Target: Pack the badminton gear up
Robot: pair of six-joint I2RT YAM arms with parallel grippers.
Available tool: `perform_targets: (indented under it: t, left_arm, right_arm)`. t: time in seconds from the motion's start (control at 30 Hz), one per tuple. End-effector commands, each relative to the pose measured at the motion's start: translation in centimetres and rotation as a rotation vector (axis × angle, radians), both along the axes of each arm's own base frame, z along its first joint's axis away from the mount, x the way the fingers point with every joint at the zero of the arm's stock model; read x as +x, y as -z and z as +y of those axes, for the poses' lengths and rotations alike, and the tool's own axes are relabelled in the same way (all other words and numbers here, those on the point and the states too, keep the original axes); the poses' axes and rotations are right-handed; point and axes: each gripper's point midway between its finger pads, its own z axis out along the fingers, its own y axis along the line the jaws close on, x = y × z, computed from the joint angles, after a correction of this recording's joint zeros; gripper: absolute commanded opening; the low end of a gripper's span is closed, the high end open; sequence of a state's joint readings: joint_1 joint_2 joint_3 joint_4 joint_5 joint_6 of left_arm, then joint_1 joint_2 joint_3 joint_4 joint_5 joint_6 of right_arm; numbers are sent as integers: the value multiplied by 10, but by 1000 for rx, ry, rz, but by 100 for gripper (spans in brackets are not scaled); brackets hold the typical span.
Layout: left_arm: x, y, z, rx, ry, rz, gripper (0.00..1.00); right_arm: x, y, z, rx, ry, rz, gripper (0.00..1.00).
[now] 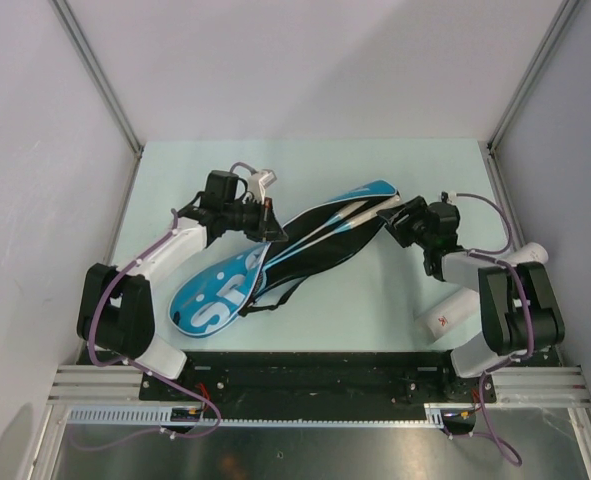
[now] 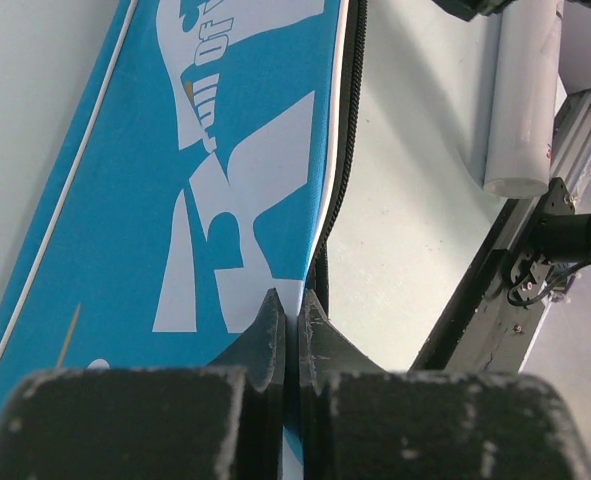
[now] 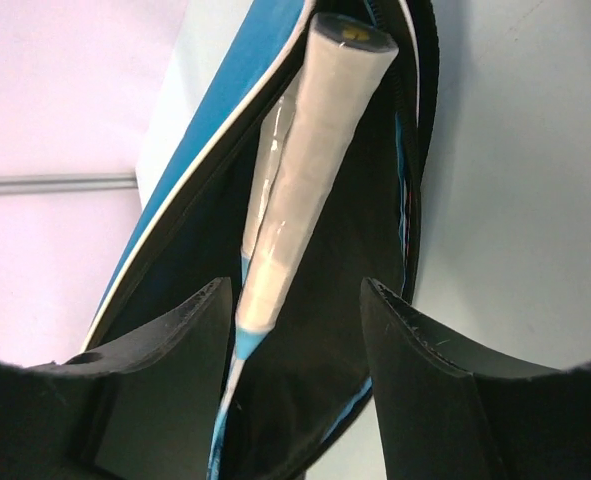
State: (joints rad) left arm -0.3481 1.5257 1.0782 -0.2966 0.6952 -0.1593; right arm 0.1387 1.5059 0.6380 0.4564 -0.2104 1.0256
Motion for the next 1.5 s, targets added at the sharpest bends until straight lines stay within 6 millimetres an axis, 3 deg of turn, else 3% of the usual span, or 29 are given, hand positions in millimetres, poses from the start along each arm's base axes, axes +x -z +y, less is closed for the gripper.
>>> perform_targets:
  t: [0.0, 0.1, 0.33, 0.5, 0.63, 0.73, 0.83, 0.9, 0.93, 1.0, 1.03, 1.1, 1.13, 1.17, 1.23, 1.27, 1.33, 1.37, 1.4, 1.47]
  left_arm:
    - [-6, -37, -15, -107, 73, -73, 1]
    - [-8, -38, -17, -113, 83, -74, 0]
    - [-16, -36, -25, -128, 124, -58, 1]
    - [-24, -37, -32, -151, 174, -44, 0]
    - [-38, -37, -44, -177, 246, -27, 1]
    - [-49, -37, -51, -194, 299, -15, 0]
    - [-60, -41, -57, -223, 357, -9, 1]
    - [-64, -42, -59, -229, 373, -12, 1]
    - [-62, -41, -58, -222, 363, -15, 0]
    - [-56, -38, -54, -198, 325, -28, 0]
    - [-55, -36, -54, -195, 319, -25, 0]
    - [-46, -31, -50, -171, 273, -21, 0]
    - [-42, -28, -49, -162, 242, -2, 0]
    - [-38, -28, -47, -158, 225, 2, 0]
    - [-29, -26, -42, -155, 185, 20, 0]
    - [-26, -27, -40, -155, 177, 16, 0]
    - [-18, -29, -34, -144, 138, 0, 0]
    - [-16, -31, -33, -148, 137, -5, 0]
    - [-13, -32, -31, -152, 131, -4, 0]
    - [-11, -32, -30, -156, 127, 4, 0]
  right_arm:
    - [25, -17, 2, 96, 14, -105, 56]
    - [32, -6, 4, 112, 13, -89, 51]
    - [46, -3, 18, 117, -9, -107, 45]
    - [52, -8, 34, 102, -31, -130, 32]
    - [60, -10, 51, 130, -44, -137, 15]
    - [71, -1, 54, 121, -30, -117, 4]
    - [86, 12, 61, 95, -49, -87, 2]
    - [99, 20, 64, 83, -59, -73, 4]
    - [98, 33, 68, 93, -91, -43, 6]
    - [99, 29, 60, 84, -100, -49, 9]
    - [99, 9, 56, 23, -111, -103, 11]
    - [90, 3, 48, -74, -132, -72, 14]
    - [90, -23, 43, -156, -154, -126, 18]
    - [75, -13, 37, -216, -178, -43, 22]
    - [62, -20, 27, -294, -198, -20, 34]
    - [44, -26, 20, -372, -240, -7, 38]
    - [15, -21, 14, -480, -292, 67, 55]
    - [4, -31, 12, -555, -328, 33, 60]
    - [-11, -32, 26, -598, -393, 16, 69]
    - [-40, -28, 39, -660, -492, 9, 75]
